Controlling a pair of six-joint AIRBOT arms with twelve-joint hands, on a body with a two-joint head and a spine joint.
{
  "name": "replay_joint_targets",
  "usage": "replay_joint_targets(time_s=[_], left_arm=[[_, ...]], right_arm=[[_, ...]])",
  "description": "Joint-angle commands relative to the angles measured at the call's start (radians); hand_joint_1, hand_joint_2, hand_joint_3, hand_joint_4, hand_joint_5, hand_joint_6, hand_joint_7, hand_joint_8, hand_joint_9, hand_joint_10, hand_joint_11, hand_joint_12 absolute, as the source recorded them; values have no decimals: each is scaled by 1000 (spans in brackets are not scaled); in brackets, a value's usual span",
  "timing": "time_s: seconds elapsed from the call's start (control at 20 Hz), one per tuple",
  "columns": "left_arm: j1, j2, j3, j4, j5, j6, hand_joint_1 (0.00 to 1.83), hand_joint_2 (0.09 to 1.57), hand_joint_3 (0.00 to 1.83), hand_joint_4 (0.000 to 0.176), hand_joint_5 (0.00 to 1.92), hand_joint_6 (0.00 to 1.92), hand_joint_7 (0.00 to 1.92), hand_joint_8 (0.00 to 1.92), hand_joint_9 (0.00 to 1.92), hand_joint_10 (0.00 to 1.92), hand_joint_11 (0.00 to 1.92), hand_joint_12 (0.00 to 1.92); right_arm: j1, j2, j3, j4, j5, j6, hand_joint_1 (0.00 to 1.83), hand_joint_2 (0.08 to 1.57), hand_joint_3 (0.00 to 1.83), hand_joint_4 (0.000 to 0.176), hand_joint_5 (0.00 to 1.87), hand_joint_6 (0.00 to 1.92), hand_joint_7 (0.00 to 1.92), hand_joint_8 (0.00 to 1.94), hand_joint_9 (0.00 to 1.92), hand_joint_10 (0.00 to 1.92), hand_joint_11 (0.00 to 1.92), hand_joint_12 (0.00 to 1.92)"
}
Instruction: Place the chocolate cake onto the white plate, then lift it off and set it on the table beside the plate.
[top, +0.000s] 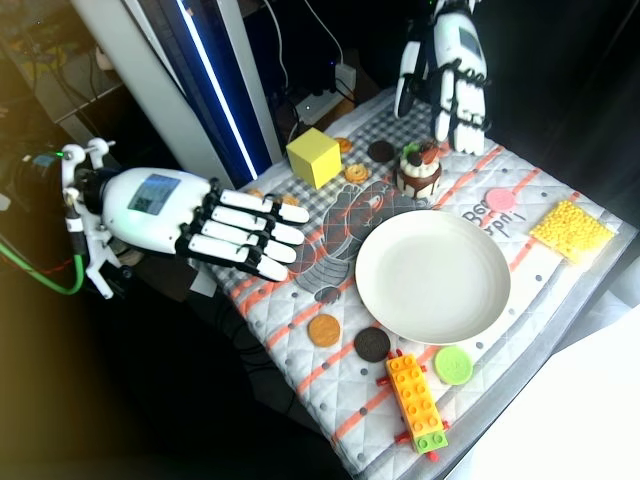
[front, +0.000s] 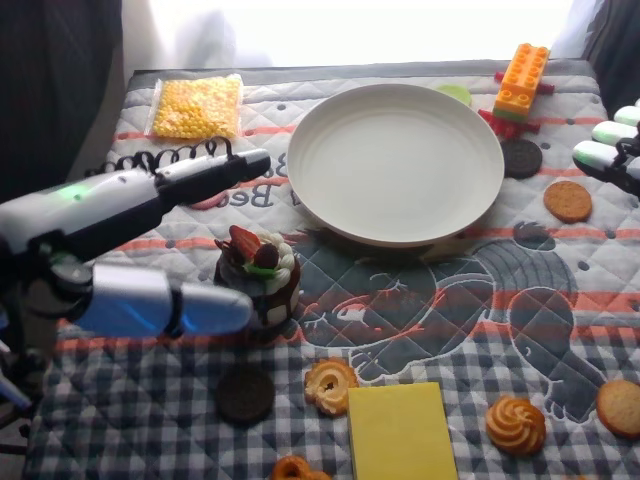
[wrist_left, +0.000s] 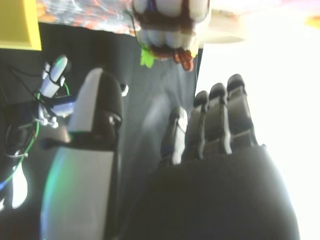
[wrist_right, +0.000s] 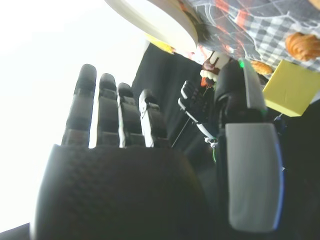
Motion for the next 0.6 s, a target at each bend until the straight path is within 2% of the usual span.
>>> replay_joint_targets(time_s=[0.0,0.05,0.1,0.15,0.25,0.3,0.35,0.4,0.45,0.5,0.55], left_arm=[[-14,-3,3,-4,-89,-3,551,1072,25,59,0,0,0,0,0,0,0,0],[-18,-6,3,-4,-87,5,580,1069,20,59,0,0,0,0,0,0,0,0],[-22,-8,5,-4,-82,10,610,1061,13,47,0,0,0,0,0,0,0,0],[-32,-16,8,-4,-62,25,616,1060,11,71,0,0,0,0,0,0,0,0],[-59,-42,22,-4,1,60,689,1053,6,105,0,0,0,0,0,0,0,0],[-69,-59,37,-4,34,63,727,1042,0,111,0,0,0,0,0,0,0,0],[-78,-75,50,-3,61,66,744,1031,0,110,0,0,0,0,0,0,0,0],[-85,-85,58,-3,80,75,731,1018,0,77,0,0,0,0,0,0,0,0],[-94,-99,68,-3,111,94,710,1021,0,70,0,0,0,0,0,0,0,0],[-106,-116,78,-3,150,113,739,1014,0,89,0,0,0,0,0,0,0,0],[-117,-130,86,-3,181,134,792,1007,0,99,0,0,0,0,0,0,0,0]], right_arm=[[13,-1,5,12,116,-2,479,1197,37,0,0,0,0,0,0,0,0,0],[13,-4,5,12,116,-2,480,1198,33,0,0,0,0,0,0,0,0,0],[13,-5,6,12,116,-2,484,1201,32,0,0,0,0,0,0,0,0,0],[13,-7,7,13,116,-2,500,1198,27,0,0,0,0,0,0,0,0,0],[14,-8,7,15,119,-2,537,1196,21,0,0,0,0,0,0,0,0,0],[13,-9,7,16,120,-2,554,1195,18,0,0,0,0,0,0,0,0,0],[13,-11,8,16,120,-2,534,1202,20,0,0,0,0,0,0,0,0,0],[13,-12,8,17,120,-2,529,1205,20,0,0,0,0,0,0,0,0,0],[13,-13,8,18,121,-2,541,1205,17,0,0,0,0,0,0,0,0,0],[13,-13,8,19,121,-2,547,1208,17,0,0,0,0,0,0,0,9,4],[12,-14,8,21,122,-2,551,1208,15,0,0,0,0,0,0,0,17,9]])
